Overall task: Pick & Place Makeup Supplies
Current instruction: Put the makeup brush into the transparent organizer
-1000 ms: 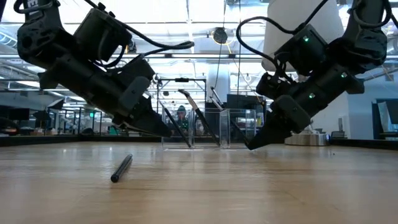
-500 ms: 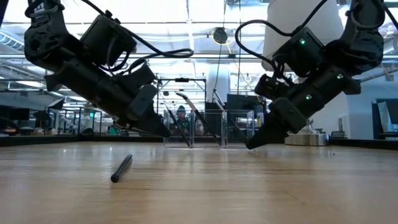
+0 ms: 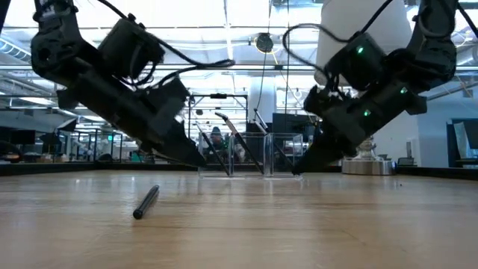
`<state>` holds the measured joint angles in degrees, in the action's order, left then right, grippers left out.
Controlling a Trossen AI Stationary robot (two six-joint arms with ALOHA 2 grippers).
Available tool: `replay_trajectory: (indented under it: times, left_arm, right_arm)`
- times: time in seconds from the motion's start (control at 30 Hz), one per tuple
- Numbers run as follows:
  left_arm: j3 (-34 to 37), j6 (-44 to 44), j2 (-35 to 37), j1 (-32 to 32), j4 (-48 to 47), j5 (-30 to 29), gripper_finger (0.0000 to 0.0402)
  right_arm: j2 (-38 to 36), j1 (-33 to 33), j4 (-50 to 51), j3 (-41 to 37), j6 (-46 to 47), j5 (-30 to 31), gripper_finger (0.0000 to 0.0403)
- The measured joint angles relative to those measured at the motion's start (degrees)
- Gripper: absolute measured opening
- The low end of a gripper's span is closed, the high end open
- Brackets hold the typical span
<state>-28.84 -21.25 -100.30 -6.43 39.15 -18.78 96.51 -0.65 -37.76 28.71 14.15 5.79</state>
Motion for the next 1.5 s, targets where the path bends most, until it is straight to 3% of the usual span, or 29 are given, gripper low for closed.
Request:
replay_trajectory:
  times: [0.23,0.4,0.6,0.7,0.83,0.93,1.13,1.3,1.5]
  left_arm:
    - [0.00,4.50,7.26,-5.49,0.40,3.64,0.0030]
    - [-0.04,8.92,16.97,-11.35,-6.57,5.81,0.0030]
    - [-0.07,17.62,24.65,-20.18,-9.88,-0.47,0.0030]
    - [-0.08,19.61,24.23,-23.99,-13.01,-1.35,0.0030]
    - [0.00,15.69,18.34,-27.74,-13.30,-3.44,0.0030]
    - [-0.15,12.62,12.88,-29.46,-10.09,-4.77,0.0030]
    - [-0.11,13.90,5.98,-29.55,-10.32,-4.77,0.0030]
    - [-0.04,9.62,4.23,-29.77,-9.00,-4.74,0.0030]
    - [-0.04,7.11,4.30,-32.78,-9.07,-4.22,0.0030]
  right_arm:
    - [-3.26,7.87,-4.69,0.05,-1.14,3.06,0.0000]
    - [-5.59,14.99,-2.29,2.89,-1.28,4.20,0.0000]
    - [-2.52,25.54,-2.54,9.85,-6.18,12.98,0.0000]
    - [1.52,28.55,-2.53,12.52,-6.46,13.52,0.0000]
    - [7.38,29.62,-3.59,13.18,-7.22,14.29,0.0000]
    - [11.92,29.29,-8.29,13.20,-8.72,16.96,0.0000]
    - [20.13,28.79,-21.67,13.22,-8.54,16.54,0.0000]
    - [22.56,29.29,-27.48,13.53,-6.70,16.55,0.0000]
    - [22.54,30.40,-25.59,16.43,-7.18,16.58,0.0000]
